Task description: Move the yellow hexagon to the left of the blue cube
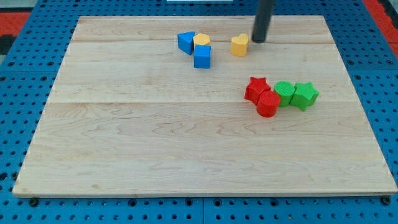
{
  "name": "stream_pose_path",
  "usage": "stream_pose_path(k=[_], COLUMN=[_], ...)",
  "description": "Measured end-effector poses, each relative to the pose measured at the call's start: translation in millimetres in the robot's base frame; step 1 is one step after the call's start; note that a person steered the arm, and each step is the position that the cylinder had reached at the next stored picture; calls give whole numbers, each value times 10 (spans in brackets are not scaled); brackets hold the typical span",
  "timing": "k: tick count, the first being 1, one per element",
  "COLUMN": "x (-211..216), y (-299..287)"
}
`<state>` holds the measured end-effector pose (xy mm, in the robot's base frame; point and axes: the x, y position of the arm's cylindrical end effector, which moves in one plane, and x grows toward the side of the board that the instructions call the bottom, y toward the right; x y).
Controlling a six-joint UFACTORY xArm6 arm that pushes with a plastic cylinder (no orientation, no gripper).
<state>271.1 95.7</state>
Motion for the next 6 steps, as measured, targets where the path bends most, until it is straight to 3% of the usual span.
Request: stream_pose_path(k=[2,3,4,6], x=[74,-121,-598,212], y=[-1443,-1436,-1606,-1668])
